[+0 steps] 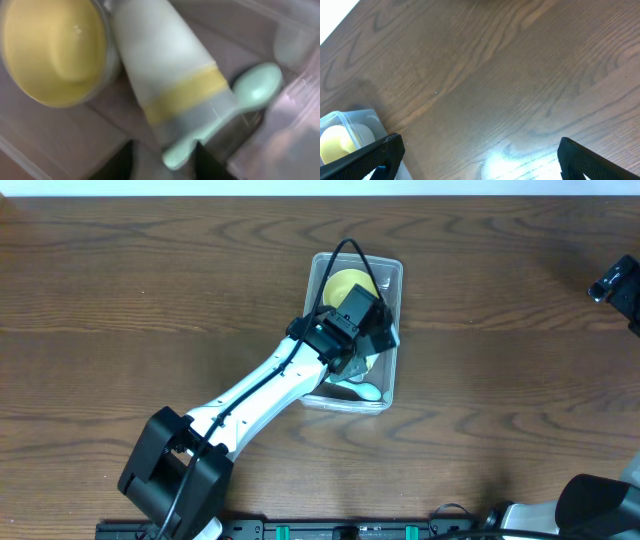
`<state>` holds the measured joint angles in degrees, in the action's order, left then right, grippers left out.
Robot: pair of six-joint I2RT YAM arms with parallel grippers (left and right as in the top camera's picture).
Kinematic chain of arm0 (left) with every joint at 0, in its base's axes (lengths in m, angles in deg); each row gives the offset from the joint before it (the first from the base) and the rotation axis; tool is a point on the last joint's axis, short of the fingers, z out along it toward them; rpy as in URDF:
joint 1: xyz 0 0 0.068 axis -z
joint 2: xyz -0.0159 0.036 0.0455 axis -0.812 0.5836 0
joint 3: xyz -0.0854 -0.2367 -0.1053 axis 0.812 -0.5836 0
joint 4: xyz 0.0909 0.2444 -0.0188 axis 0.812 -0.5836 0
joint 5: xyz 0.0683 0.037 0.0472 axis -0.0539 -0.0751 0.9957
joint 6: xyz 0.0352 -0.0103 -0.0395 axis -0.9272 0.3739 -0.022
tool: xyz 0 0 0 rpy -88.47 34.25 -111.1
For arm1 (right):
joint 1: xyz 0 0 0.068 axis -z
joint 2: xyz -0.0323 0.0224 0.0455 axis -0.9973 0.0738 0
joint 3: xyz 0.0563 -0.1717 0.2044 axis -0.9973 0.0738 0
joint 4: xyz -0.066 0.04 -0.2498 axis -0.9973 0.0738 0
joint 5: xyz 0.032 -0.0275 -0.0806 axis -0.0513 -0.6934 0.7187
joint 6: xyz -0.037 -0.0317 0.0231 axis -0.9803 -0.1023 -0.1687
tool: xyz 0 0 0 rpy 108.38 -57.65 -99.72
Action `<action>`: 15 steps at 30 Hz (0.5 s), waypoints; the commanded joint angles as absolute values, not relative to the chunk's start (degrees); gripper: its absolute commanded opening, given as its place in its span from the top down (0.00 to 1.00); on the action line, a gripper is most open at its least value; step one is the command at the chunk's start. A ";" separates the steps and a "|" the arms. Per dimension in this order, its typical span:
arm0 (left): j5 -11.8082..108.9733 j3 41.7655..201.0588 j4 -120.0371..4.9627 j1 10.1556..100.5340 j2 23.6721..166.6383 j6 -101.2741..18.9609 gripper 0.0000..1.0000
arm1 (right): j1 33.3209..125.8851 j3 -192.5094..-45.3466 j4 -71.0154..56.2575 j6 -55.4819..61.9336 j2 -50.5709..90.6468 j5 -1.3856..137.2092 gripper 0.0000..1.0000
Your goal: Pack container
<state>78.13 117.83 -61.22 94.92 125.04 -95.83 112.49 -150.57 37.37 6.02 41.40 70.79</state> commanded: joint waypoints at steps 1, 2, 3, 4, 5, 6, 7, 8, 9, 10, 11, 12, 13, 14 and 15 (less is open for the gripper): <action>78.59 117.94 -64.32 94.87 123.84 -93.47 0.50 | 112.71 -150.59 37.44 5.35 40.88 70.81 0.01; 78.57 117.94 -65.13 94.87 123.84 -92.90 0.45 | 112.71 -150.59 37.44 5.35 40.88 70.81 0.01; 78.33 117.94 -65.90 94.87 123.86 -92.51 0.41 | 112.71 -150.59 37.44 5.35 40.88 70.81 0.01; 78.16 117.87 -66.36 94.87 123.93 -92.51 0.40 | 112.71 -150.59 37.42 5.35 40.88 70.81 0.01; 78.18 117.70 -66.38 94.87 124.04 -92.53 0.39 | 112.71 -150.59 37.44 5.35 40.88 70.81 0.01; 78.20 117.70 -66.27 94.87 124.24 -92.77 0.38 | 112.73 -150.59 37.44 5.35 40.88 70.81 0.01; 78.22 117.70 -65.94 94.74 124.45 -93.54 0.38 | 112.71 -150.57 37.44 5.35 40.90 70.81 0.01; 78.22 117.67 -65.39 94.70 124.67 -94.32 0.39 | 112.71 -150.59 37.44 5.35 40.88 70.81 0.01; 78.22 117.65 -64.19 94.59 125.15 -94.94 0.38 | 112.71 -150.59 37.44 5.35 40.88 70.81 0.00; 78.22 117.65 -63.25 94.52 125.50 -94.94 0.39 | 112.71 -150.59 37.44 5.35 40.88 70.81 0.01; 78.20 117.65 -62.09 94.50 126.14 -94.94 0.38 | 112.71 -150.59 37.44 5.35 40.88 70.81 0.01; 78.20 117.65 -61.26 94.50 126.75 -94.94 0.38 | 112.71 -150.59 37.44 5.35 40.88 70.81 0.01; 78.20 117.65 -60.65 94.50 127.54 -94.91 0.38 | 112.71 -150.59 37.44 5.35 40.88 70.81 0.01; 78.18 117.65 -60.41 94.50 128.21 -94.91 0.38 | 112.71 -150.59 37.44 5.35 40.90 70.81 0.01; 78.18 117.65 -60.32 94.50 128.91 -94.91 0.38 | 112.71 -150.59 37.44 5.35 40.88 70.81 0.01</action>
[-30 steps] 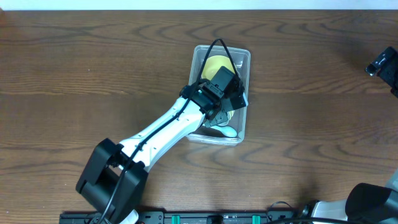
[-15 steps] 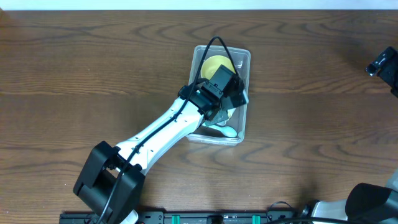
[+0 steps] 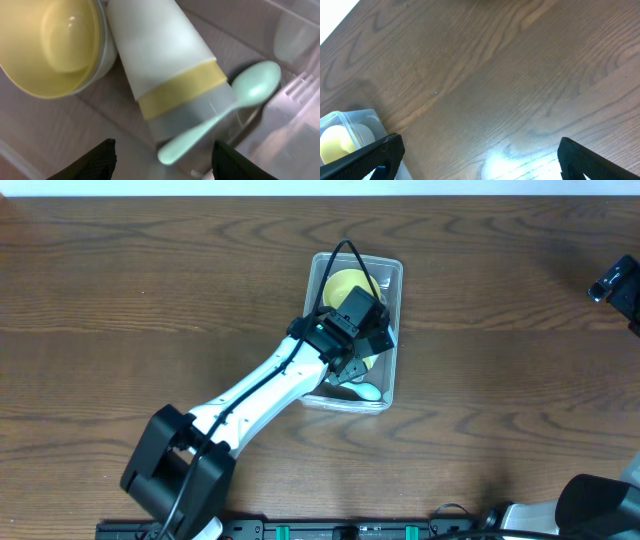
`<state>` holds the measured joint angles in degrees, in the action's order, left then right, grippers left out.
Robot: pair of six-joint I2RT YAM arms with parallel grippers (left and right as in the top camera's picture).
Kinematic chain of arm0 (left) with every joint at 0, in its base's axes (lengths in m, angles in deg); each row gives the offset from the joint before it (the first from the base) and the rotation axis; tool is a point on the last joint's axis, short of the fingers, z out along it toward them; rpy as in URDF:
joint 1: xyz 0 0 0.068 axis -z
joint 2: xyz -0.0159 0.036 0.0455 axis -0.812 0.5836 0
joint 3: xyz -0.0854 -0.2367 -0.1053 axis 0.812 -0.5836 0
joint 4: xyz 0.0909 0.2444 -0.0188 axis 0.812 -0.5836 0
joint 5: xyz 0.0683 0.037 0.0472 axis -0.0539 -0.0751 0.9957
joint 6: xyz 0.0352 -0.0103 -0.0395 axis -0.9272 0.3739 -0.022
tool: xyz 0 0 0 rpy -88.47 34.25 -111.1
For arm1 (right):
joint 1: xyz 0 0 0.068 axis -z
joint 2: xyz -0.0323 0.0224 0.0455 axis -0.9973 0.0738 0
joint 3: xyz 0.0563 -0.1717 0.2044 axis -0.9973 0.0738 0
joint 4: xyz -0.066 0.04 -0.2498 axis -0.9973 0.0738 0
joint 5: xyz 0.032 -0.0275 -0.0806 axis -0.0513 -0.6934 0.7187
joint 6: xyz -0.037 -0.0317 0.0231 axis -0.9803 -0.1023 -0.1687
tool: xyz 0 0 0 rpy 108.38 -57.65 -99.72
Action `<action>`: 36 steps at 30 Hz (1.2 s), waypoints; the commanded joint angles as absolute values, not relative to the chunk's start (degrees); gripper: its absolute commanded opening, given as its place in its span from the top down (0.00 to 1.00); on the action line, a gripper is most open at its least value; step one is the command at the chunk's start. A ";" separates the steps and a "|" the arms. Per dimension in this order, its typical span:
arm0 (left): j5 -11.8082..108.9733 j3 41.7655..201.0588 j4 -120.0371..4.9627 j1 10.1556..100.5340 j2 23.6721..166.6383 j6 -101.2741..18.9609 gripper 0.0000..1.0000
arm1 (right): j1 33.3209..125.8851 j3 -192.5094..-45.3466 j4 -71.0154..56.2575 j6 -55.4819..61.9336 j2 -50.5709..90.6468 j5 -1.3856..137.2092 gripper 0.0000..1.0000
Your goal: Pack container
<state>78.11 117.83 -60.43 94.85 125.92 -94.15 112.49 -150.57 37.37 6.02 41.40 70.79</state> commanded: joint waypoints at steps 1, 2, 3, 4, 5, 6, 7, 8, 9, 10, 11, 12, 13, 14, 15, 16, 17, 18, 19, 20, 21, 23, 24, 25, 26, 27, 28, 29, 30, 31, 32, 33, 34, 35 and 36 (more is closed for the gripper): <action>78.18 117.65 -60.30 94.50 129.72 -94.91 0.38 | 112.71 -150.59 37.44 5.35 40.88 70.81 0.01; 78.20 117.65 -60.30 94.50 130.31 -94.91 0.38 | 112.71 -150.59 37.44 5.35 40.90 70.81 0.01; 78.20 117.65 -60.32 94.50 130.90 -94.91 0.38 | 112.71 -150.59 37.44 5.35 40.88 70.81 0.01; 78.20 117.65 -60.30 94.50 131.27 -94.91 0.38 | 112.71 -150.57 37.44 5.35 40.90 70.81 0.01; 78.20 117.65 -60.11 94.50 131.58 -94.91 0.38 | 112.71 -150.59 37.44 5.35 40.88 70.81 0.01; 78.22 117.65 -59.84 94.50 131.78 -94.91 0.39 | 112.71 -150.57 37.44 5.35 40.88 70.81 0.01; 78.24 117.65 -59.32 94.50 131.86 -94.96 0.39 | 112.71 -150.59 37.44 5.35 40.88 70.81 0.01; 78.24 117.65 -58.68 94.50 131.86 -95.04 0.39 | 112.71 -150.59 37.44 5.35 40.88 70.81 0.01; 78.24 117.65 -58.01 94.50 131.86 -95.64 0.43 | 112.71 -150.59 37.44 5.35 40.88 70.81 0.01; 78.35 117.65 -57.29 94.50 131.86 -96.36 0.47 | 112.71 -150.59 37.44 5.35 40.88 70.81 0.01; 78.50 117.65 -56.52 94.50 131.86 -97.03 0.52 | 112.71 -150.59 37.44 5.35 40.88 70.81 0.01; 78.68 117.65 -55.80 94.50 131.86 -97.27 0.57 | 112.71 -150.59 37.44 5.35 40.88 70.81 0.01; 78.85 117.65 -55.01 94.50 131.86 -97.27 0.60 | 112.71 -150.59 37.44 5.35 40.90 70.81 0.01; 78.90 117.65 -54.42 94.50 131.86 -97.27 0.63 | 112.71 -150.57 37.44 5.35 40.88 70.81 0.01; 78.88 117.67 -53.90 94.50 131.84 -97.27 0.67 | 112.71 -150.59 37.44 5.35 40.88 70.81 0.01; 78.90 117.67 -53.31 94.50 131.82 -97.25 0.71 | 112.71 -150.59 37.44 5.35 40.88 70.81 0.01; 78.88 117.67 -52.81 94.50 131.73 -97.27 0.73 | 112.71 -150.59 37.44 5.35 40.88 70.81 0.01; 78.88 117.67 -52.46 94.52 131.71 -97.27 0.74 | 112.71 -150.59 37.44 5.35 40.88 70.81 0.01; 78.90 117.85 -52.30 94.59 131.54 -97.27 0.74 | 112.73 -150.59 37.44 5.35 40.88 70.81 0.01; 78.90 118.05 -52.32 94.61 131.38 -97.27 0.75 | 112.71 -150.59 37.44 5.35 40.88 70.81 0.01; 78.90 118.33 -52.37 94.61 131.19 -97.23 0.76 | 112.71 -150.59 37.44 5.35 40.88 70.81 0.01; 78.90 119.03 -52.39 94.61 130.60 -97.06 0.76 | 112.71 -150.59 37.44 5.35 40.88 70.81 0.01; 78.90 119.47 -52.35 94.61 130.27 -97.08 0.76 | 112.71 -150.59 37.42 5.35 40.88 70.81 0.01; 78.90 119.93 -52.32 94.61 130.01 -97.08 0.76 | 112.71 -150.59 37.44 5.35 40.88 70.81 0.01; 78.90 120.45 -52.32 94.61 129.70 -97.08 0.76 | 112.71 -150.59 37.44 5.35 40.88 70.81 0.01; 78.94 121.02 -52.32 94.61 129.37 -97.08 0.77 | 112.71 -150.59 37.44 5.35 40.88 70.81 0.01; 79.47 121.57 -52.11 94.61 129.13 -97.06 0.80 | 112.71 -150.57 37.44 5.35 40.88 70.81 0.01; 80.32 122.07 -51.89 94.61 128.91 -97.03 0.85 | 112.71 -150.59 37.44 5.35 40.88 70.81 0.01; 80.89 122.48 -51.67 94.61 128.76 -97.03 0.89 | 112.71 -150.59 37.44 5.35 40.88 70.81 0.01; 81.24 122.83 -51.49 94.61 128.72 -97.03 0.93 | 112.71 -150.59 37.44 5.35 40.88 70.81 0.01; 81.43 123.25 -51.49 94.61 128.67 -97.03 0.94 | 112.73 -150.59 37.44 5.35 40.88 70.81 0.01; 81.41 123.49 -51.45 94.61 128.67 -97.03 0.94 | 112.73 -150.59 37.44 5.35 40.88 70.81 0.01; 81.39 123.64 -51.36 94.61 128.67 -97.03 0.94 | 112.73 -150.59 37.44 5.35 40.90 70.81 0.01; 81.39 123.64 -51.23 94.61 128.67 -97.03 0.94 | 112.71 -150.59 37.42 5.35 40.88 70.81 0.01; 81.39 123.64 -51.12 94.61 128.67 -97.03 0.94 | 112.73 -150.59 37.44 5.35 40.88 70.81 0.01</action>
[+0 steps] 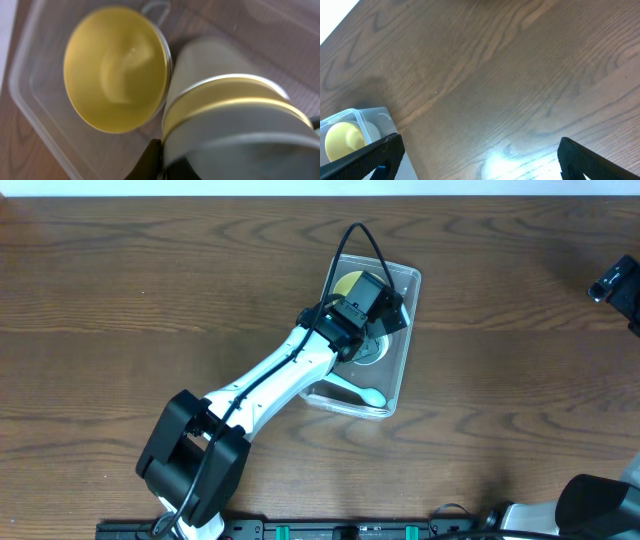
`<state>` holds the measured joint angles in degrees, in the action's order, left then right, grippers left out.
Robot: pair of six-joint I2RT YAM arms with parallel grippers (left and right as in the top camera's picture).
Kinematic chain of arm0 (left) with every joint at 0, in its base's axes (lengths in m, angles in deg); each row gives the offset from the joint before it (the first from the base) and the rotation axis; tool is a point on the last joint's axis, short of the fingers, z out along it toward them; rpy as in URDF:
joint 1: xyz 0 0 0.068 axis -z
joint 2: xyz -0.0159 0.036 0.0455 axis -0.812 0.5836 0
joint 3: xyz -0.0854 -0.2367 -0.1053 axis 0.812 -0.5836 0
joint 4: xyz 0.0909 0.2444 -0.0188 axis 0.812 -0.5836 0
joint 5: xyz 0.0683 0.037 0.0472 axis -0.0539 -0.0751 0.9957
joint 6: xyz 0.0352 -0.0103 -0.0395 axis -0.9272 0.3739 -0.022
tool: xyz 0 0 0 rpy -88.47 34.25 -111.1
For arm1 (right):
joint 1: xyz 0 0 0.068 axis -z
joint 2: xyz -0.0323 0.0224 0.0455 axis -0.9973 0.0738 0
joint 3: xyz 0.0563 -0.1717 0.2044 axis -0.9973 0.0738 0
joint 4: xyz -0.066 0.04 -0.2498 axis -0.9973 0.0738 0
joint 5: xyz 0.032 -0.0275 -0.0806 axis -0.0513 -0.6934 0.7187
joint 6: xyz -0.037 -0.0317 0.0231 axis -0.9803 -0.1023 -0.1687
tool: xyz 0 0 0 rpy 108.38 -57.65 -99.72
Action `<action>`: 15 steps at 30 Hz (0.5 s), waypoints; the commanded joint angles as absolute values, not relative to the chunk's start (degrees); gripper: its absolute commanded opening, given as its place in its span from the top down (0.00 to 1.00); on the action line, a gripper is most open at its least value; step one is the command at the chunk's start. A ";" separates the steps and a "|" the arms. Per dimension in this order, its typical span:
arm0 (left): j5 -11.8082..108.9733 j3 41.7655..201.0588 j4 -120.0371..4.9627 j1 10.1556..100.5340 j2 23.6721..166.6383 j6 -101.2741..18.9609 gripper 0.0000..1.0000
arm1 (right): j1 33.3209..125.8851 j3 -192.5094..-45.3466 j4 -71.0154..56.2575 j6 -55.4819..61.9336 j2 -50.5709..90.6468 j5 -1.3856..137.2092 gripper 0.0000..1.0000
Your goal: Pack container
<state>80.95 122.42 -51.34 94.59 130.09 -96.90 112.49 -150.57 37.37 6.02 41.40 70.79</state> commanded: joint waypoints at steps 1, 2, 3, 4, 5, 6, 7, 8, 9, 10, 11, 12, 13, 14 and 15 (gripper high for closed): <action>81.39 123.64 -51.14 94.61 128.67 -97.03 0.94 | 112.71 -150.59 37.44 5.35 40.88 70.81 0.01; 81.39 123.64 -51.23 94.61 128.67 -97.03 0.94 | 112.71 -150.59 37.44 5.35 40.88 70.81 0.01; 81.39 123.64 -51.30 94.61 128.67 -97.03 0.94 | 112.71 -150.59 37.44 5.35 40.88 70.81 0.01; 81.39 123.64 -51.45 94.61 128.65 -97.01 0.94 | 112.71 -150.59 37.44 5.35 40.88 70.81 0.01; 81.39 123.64 -51.60 94.61 128.63 -97.03 0.94 | 112.71 -150.57 37.44 5.35 40.88 70.81 0.01; 81.39 123.64 -51.89 94.61 128.63 -97.03 0.94 | 112.71 -150.59 37.44 5.35 40.88 70.81 0.01; 81.35 123.64 -52.39 94.61 128.61 -97.03 0.94 | 112.71 -150.59 37.44 5.35 40.88 70.81 0.01; 81.37 123.64 -52.85 94.61 128.61 -97.03 0.94 | 112.71 -150.59 37.44 5.35 40.88 70.81 0.01; 81.35 123.64 -53.29 94.61 128.61 -97.03 0.94 | 112.71 -150.59 37.44 5.35 40.88 70.81 0.01; 81.19 123.64 -53.70 94.61 128.61 -97.08 0.94 | 112.71 -150.57 37.44 5.35 40.88 70.81 0.01; 81.17 123.64 -53.90 94.61 128.61 -97.06 0.94 | 112.71 -150.59 37.44 5.35 40.88 70.81 0.01; 81.13 123.64 -53.90 94.61 128.61 -97.08 0.94 | 112.71 -150.57 37.44 5.35 40.90 70.81 0.01; 80.62 123.64 -53.85 94.61 128.61 -97.21 0.94 | 112.73 -150.59 37.44 5.35 40.88 70.81 0.01; 80.03 123.64 -53.85 94.61 128.61 -97.38 0.94 | 112.73 -150.59 37.44 5.35 40.88 70.81 0.01; 79.77 123.64 -53.88 94.61 128.61 -97.58 0.94 | 112.71 -150.59 37.44 5.35 40.88 70.81 0.01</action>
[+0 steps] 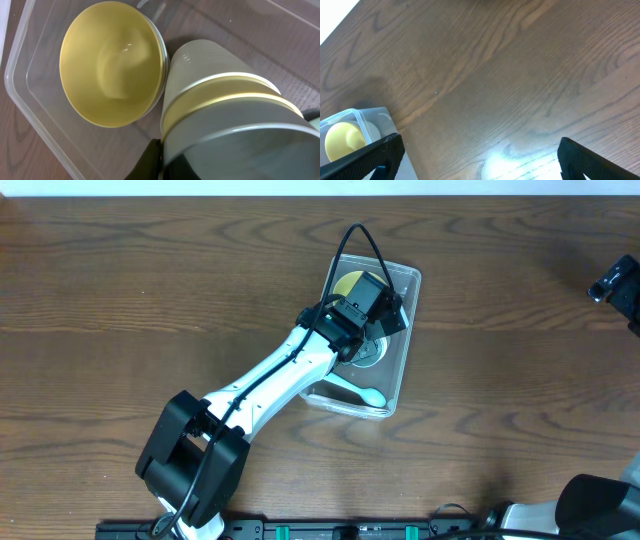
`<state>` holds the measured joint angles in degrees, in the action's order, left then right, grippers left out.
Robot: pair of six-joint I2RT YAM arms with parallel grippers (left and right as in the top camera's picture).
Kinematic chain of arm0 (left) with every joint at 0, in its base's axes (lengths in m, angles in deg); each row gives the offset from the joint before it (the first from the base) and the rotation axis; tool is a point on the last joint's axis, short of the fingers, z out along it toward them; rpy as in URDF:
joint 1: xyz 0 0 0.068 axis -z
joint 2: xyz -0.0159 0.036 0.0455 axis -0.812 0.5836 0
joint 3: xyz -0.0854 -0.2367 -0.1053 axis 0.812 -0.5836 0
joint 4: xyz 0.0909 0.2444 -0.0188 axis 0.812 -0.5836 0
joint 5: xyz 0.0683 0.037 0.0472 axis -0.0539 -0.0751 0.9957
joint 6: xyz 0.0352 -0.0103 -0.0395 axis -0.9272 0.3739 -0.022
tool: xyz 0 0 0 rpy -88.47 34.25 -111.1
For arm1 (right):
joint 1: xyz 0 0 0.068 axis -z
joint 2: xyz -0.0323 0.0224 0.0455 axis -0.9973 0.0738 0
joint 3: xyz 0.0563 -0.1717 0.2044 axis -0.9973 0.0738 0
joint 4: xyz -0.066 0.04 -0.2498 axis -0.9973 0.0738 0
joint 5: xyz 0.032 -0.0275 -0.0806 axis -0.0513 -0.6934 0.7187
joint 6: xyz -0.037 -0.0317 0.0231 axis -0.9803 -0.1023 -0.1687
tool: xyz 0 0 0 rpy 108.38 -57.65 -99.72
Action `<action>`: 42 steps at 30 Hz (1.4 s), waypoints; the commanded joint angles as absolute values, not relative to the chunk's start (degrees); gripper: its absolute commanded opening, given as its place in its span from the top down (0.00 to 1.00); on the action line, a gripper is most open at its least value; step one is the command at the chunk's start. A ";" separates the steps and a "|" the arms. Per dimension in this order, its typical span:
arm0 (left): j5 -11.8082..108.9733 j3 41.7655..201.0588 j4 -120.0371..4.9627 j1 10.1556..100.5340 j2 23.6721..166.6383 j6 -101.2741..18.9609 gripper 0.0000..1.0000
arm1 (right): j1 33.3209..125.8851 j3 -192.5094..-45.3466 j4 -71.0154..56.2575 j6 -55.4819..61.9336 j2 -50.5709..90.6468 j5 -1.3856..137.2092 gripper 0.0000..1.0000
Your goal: Pack container
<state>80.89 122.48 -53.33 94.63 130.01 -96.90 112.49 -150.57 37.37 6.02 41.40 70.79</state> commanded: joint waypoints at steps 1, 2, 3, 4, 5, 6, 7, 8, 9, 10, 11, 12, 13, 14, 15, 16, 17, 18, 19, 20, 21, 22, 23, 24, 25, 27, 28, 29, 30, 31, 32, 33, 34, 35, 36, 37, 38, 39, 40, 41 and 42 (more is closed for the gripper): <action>79.79 123.66 -53.88 94.61 128.61 -98.02 0.94 | 112.71 -150.59 37.44 5.35 40.88 70.81 0.01; 79.77 123.66 -53.85 94.61 128.61 -98.63 0.94 | 112.71 -150.59 37.44 5.35 40.88 70.81 0.01; 79.71 123.66 -53.77 94.61 128.61 -99.20 0.94 | 112.71 -150.59 37.44 5.35 40.88 70.81 0.01; 79.68 123.66 -53.61 94.61 128.61 -99.90 0.94 | 112.71 -150.59 37.44 5.35 40.88 70.81 0.01; 79.68 123.77 -53.37 94.61 128.61 -100.27 0.94 | 112.71 -150.59 37.44 5.35 40.88 70.81 0.01; 79.66 123.90 -52.96 94.61 128.61 -100.38 0.94 | 112.71 -150.59 37.44 5.35 40.88 70.81 0.01; 79.66 123.99 -52.72 94.61 128.61 -100.62 0.94 | 112.71 -150.59 37.44 5.35 40.88 70.81 0.01; 79.64 124.12 -52.50 94.61 128.61 -101.41 0.94 | 112.71 -150.59 37.44 5.35 40.88 70.81 0.01; 79.64 124.41 -52.52 94.63 128.61 -101.91 0.94 | 112.71 -150.59 37.44 5.35 40.88 70.81 0.01; 79.64 124.71 -52.54 94.63 128.61 -102.32 0.94 | 112.71 -150.59 37.44 5.35 40.88 70.81 0.01; 79.66 125.02 -52.54 94.61 128.61 -102.45 0.94 | 112.71 -150.59 37.44 5.35 40.88 70.81 0.01; 79.66 125.39 -52.59 94.61 128.61 -102.45 0.94 | 112.71 -150.59 37.44 5.35 40.88 70.81 0.01; 79.66 125.78 -52.74 94.61 128.61 -102.45 0.94 | 112.71 -150.59 37.44 5.35 40.88 70.81 0.01; 79.66 126.22 -53.02 94.61 128.61 -102.43 0.94 | 112.71 -150.59 37.44 5.35 40.88 70.81 0.01; 79.64 126.68 -53.37 94.61 128.61 -102.37 0.94 | 112.71 -150.59 37.44 5.35 40.88 70.81 0.01; 79.64 127.14 -53.96 94.61 128.61 -102.19 0.94 | 112.71 -150.59 37.44 5.35 40.90 70.81 0.01; 79.40 127.79 -54.99 94.61 128.61 -102.17 0.94 | 112.71 -150.59 37.44 5.35 40.88 70.81 0.01; 78.75 128.47 -56.04 94.61 128.61 -102.19 0.94 | 112.71 -150.57 37.44 5.35 40.88 70.81 0.01; 78.11 129.11 -57.02 94.59 128.61 -102.19 0.94 | 112.71 -150.59 37.44 5.35 40.88 70.81 0.01; 78.13 129.83 -58.07 94.61 128.61 -101.95 0.94 | 112.71 -150.59 37.44 5.35 40.88 70.81 0.01; 78.13 130.64 -59.25 94.61 128.61 -101.97 0.94 | 112.71 -150.57 37.44 5.35 40.88 70.81 0.01; 78.13 131.23 -60.15 94.61 128.61 -102.00 0.94 | 112.71 -150.59 37.44 5.35 40.88 70.81 0.01; 78.13 131.75 -60.76 94.61 128.61 -102.00 0.94 | 112.71 -150.57 37.44 5.35 40.88 70.81 0.01; 78.11 132.21 -61.26 94.59 128.61 -102.02 0.94 | 112.71 -150.59 37.44 5.35 40.88 70.81 0.01; 77.74 132.45 -61.50 94.61 128.63 -102.06 0.95 | 112.71 -150.59 37.44 5.35 40.88 70.81 0.01; 74.88 132.43 -61.88 94.59 128.89 -103.28 0.94 | 112.73 -150.59 37.44 5.35 40.88 70.81 0.01; 73.52 132.41 -61.85 94.55 129.22 -103.35 0.94 | 112.73 -150.59 37.44 5.35 40.88 70.81 0.01; 72.43 132.41 -61.77 94.55 129.70 -103.35 0.94 | 112.71 -150.59 37.44 5.35 40.88 70.81 0.01; 71.86 132.41 -61.50 94.55 130.42 -103.33 0.94 | 112.71 -150.59 37.44 5.35 40.88 70.81 0.01; 71.84 132.41 -61.39 94.55 131.19 -103.33 0.94 | 112.71 -150.59 37.44 5.35 40.88 70.81 0.01; 71.84 132.43 -61.22 94.55 131.97 -103.33 0.94 | 112.71 -150.59 37.44 5.35 40.88 70.81 0.01; 71.84 132.41 -61.02 94.55 132.93 -103.31 0.94 | 112.71 -150.59 37.44 5.35 40.88 70.81 0.01; 71.84 132.41 -60.91 94.55 133.72 -103.31 0.94 | 112.71 -150.59 37.44 5.35 40.88 70.81 0.01; 71.86 132.43 -60.78 94.55 134.55 -103.31 0.94 | 112.71 -150.59 37.44 5.35 40.88 70.81 0.01; 71.86 132.43 -60.74 94.57 135.19 -103.31 0.94 | 112.71 -150.59 37.44 5.35 40.88 70.81 0.01; 71.86 132.43 -60.63 94.63 135.89 -103.31 0.94 | 112.73 -150.59 37.44 5.35 40.88 70.81 0.01; 71.88 132.43 -60.32 94.61 136.32 -103.31 0.94 | 112.71 -150.59 37.44 5.35 40.88 70.81 0.01; 71.93 132.43 -60.00 94.61 136.50 -103.33 0.94 | 112.71 -150.57 37.44 5.35 40.90 70.81 0.01; 72.21 132.43 -59.47 94.61 136.56 -103.28 0.94 | 112.71 -150.57 37.44 5.35 40.88 70.81 0.01; 72.65 132.43 -58.97 94.61 136.56 -103.24 0.94 | 112.71 -150.59 37.44 5.35 40.88 70.81 0.01; 73.08 132.47 -58.36 94.61 136.50 -103.24 0.93 | 112.71 -150.57 37.44 5.35 40.88 70.81 0.01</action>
<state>73.48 131.58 -58.77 94.41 135.65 -102.96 112.49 -150.57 37.37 6.02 41.40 70.79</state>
